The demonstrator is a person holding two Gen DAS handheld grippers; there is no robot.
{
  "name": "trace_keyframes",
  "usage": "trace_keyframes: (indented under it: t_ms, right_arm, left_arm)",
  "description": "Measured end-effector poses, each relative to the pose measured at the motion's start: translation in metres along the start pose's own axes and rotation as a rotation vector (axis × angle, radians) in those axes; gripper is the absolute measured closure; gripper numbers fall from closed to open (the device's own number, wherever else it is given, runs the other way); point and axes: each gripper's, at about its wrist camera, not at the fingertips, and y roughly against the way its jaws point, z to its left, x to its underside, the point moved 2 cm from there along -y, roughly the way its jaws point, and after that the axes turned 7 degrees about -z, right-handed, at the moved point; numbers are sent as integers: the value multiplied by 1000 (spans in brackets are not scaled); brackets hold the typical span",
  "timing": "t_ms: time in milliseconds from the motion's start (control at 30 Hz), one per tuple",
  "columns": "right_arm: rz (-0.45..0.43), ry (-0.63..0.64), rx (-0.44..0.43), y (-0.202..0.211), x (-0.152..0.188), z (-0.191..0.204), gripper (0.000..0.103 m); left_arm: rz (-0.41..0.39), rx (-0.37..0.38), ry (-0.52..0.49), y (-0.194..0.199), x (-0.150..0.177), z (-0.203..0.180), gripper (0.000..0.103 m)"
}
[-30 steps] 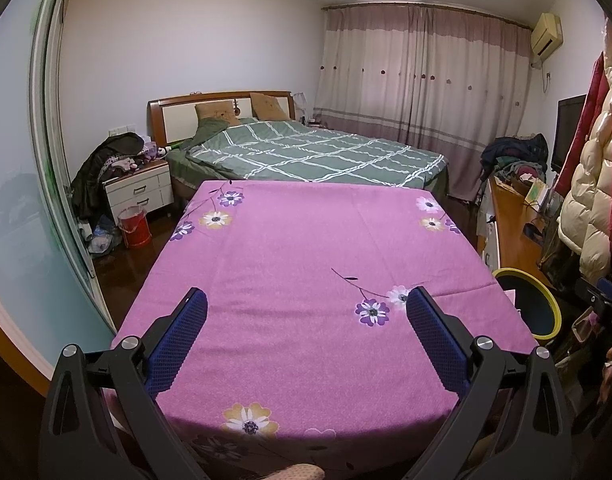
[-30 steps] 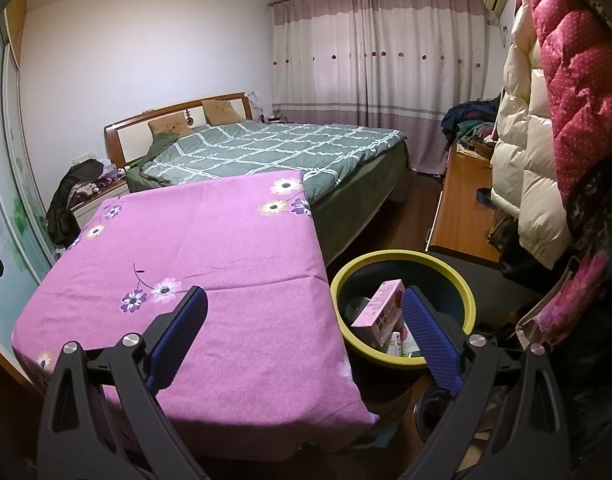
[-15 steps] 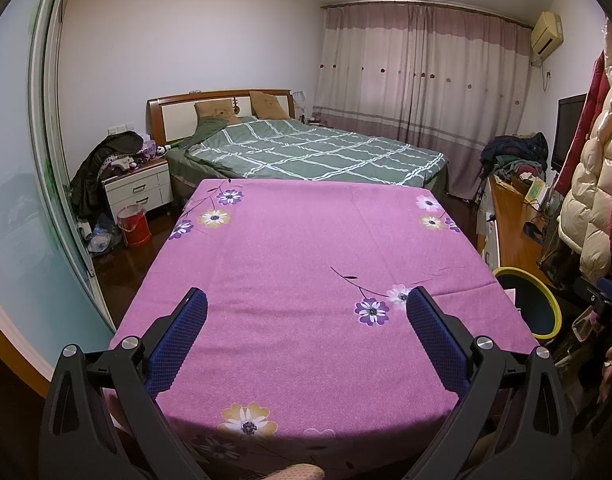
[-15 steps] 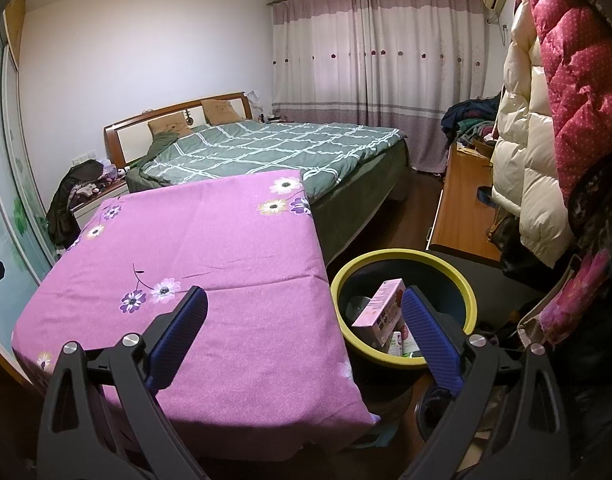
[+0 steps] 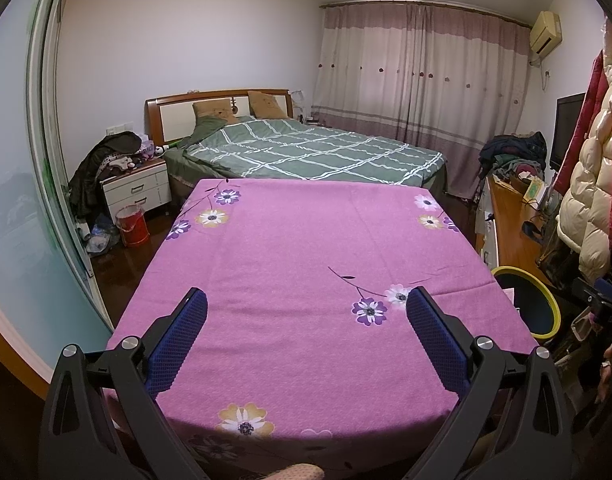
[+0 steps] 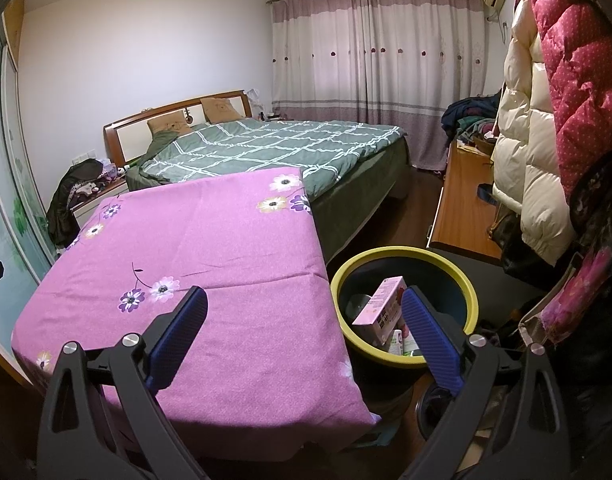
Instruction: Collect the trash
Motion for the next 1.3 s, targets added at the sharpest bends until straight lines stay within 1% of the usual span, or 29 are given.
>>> trace_keyframes:
  t_ms: [867,1067,1133,1167,1267,1300]
  right_arm:
    - [6,0,-1,-2,0,0,10]
    - [16,-1,-10,-7,2,1,10]
    - [18,6,-14,-12,3,3,10]
    - [18,8,-25,-17,1,5,8]
    - [47,-8,-84,-47,-6,15,7]
    - [66,-7,-113,-61,-8,23,7]
  left_arm:
    - [13,0,-1,-6,0,-9,5]
    - [12,43,17,-13,-2,-8,5]
    - [19,43,25,-22,-5,-5,5]
    - [27,37,27,-28,-6,-4,5]
    - [76,9,23,-67,-7,7,5]
    - [94,-12,12,-84,-7,10,5]
